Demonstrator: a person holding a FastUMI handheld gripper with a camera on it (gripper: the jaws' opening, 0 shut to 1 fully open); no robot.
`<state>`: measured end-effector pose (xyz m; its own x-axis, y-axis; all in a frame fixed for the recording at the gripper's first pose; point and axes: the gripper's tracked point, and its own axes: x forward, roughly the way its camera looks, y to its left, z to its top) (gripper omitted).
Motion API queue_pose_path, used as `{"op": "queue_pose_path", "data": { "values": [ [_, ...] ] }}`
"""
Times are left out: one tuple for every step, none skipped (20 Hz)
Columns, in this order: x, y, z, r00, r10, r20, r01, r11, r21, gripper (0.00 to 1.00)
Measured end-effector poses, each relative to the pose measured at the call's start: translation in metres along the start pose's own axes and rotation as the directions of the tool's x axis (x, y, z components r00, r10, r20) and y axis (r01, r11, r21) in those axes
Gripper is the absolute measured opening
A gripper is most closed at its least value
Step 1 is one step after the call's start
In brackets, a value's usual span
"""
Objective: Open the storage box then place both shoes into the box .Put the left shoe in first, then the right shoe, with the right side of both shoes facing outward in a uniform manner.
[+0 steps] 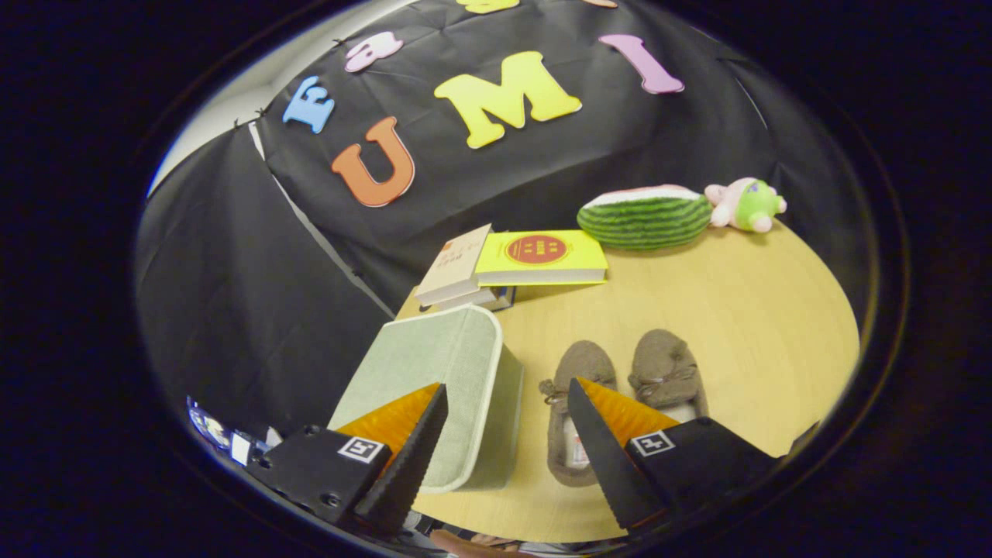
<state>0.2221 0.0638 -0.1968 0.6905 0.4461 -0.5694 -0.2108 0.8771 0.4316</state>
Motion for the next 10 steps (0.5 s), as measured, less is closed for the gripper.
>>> {"op": "queue_pose_path", "data": {
  "values": [
    [0.014,0.0,-0.001,0.998,0.043,-0.04,-0.042,0.999,0.02,1.0],
    [0.028,0.002,0.0,0.994,0.089,-0.069,-0.087,0.996,0.026,0.99],
    [0.037,0.003,-0.001,0.985,0.139,-0.1,-0.137,0.99,0.026,1.0],
    [0.047,0.002,-0.003,0.975,0.175,-0.137,-0.171,0.984,0.044,1.0],
    [0.057,0.0,-0.002,0.966,0.207,-0.154,-0.198,0.977,0.075,1.0],
    [0.064,0.001,-0.002,0.952,0.246,-0.182,-0.229,0.967,0.109,1.0],
    [0.069,0.004,-0.005,0.933,0.291,-0.211,-0.262,0.953,0.153,0.99],
    [0.07,0.008,-0.007,0.911,0.339,-0.235,-0.298,0.935,0.192,0.99],
    [0.072,0.014,-0.009,0.886,0.385,-0.259,-0.335,0.917,0.216,0.99],
    [0.073,0.021,-0.013,0.855,0.431,-0.29,-0.376,0.898,0.228,0.99]
  ]
}}
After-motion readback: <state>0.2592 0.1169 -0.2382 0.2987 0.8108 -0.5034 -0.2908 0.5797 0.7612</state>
